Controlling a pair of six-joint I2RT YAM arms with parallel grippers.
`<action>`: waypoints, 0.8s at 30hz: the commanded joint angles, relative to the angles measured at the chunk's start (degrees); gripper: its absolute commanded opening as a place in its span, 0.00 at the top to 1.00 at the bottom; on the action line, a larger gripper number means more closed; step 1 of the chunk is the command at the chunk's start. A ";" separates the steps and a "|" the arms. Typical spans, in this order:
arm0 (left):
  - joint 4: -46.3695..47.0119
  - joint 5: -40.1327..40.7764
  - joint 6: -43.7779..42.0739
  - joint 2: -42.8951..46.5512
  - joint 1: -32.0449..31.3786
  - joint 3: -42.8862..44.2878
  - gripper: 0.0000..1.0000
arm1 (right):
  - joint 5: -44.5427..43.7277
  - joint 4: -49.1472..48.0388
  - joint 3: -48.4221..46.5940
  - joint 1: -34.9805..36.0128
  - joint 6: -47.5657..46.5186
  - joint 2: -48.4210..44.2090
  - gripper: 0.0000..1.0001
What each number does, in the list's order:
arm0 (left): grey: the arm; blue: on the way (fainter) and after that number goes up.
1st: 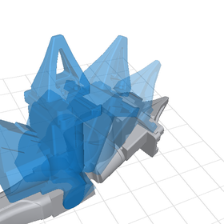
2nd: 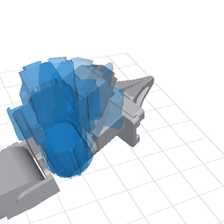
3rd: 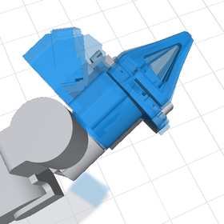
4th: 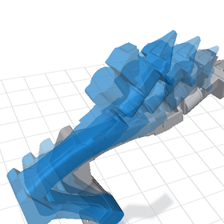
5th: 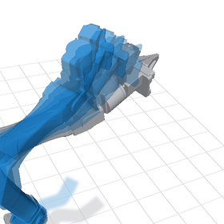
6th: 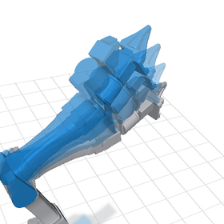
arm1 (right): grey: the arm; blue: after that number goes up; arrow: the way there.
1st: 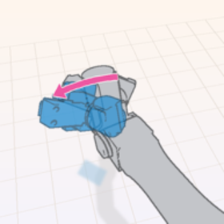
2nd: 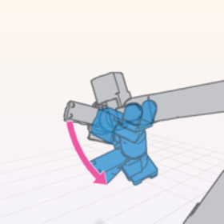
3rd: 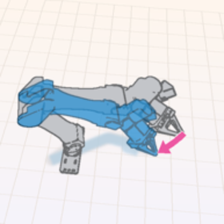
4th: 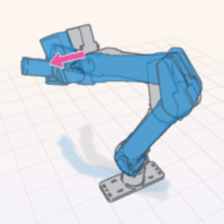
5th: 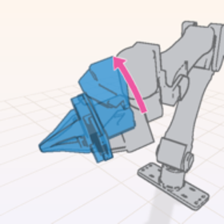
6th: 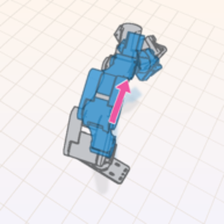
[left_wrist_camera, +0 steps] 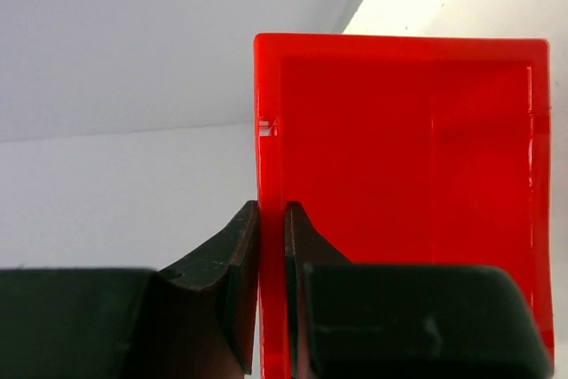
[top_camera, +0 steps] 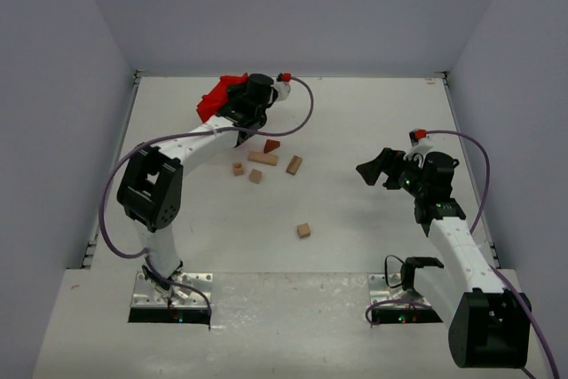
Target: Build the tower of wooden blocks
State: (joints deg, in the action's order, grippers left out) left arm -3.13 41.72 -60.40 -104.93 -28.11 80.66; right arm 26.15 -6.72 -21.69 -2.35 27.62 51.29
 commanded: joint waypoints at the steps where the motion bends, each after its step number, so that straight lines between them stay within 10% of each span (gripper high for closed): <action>1: -5.03 -22.64 16.01 2.70 9.79 3.69 1.00 | 0.29 -1.66 -2.38 0.42 -0.01 -0.30 0.01; 15: -24.13 -63.18 43.05 -15.15 36.37 29.26 1.00 | -0.67 -1.13 -2.57 0.42 0.18 0.10 0.01; 24: -30.62 -67.21 41.77 -19.70 38.32 32.91 1.00 | -1.19 -1.00 -2.74 0.42 0.16 0.48 0.01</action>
State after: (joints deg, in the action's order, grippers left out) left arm -32.32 -19.75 -19.07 -126.79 10.77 112.69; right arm 25.59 -6.28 -21.85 -2.35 27.64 52.03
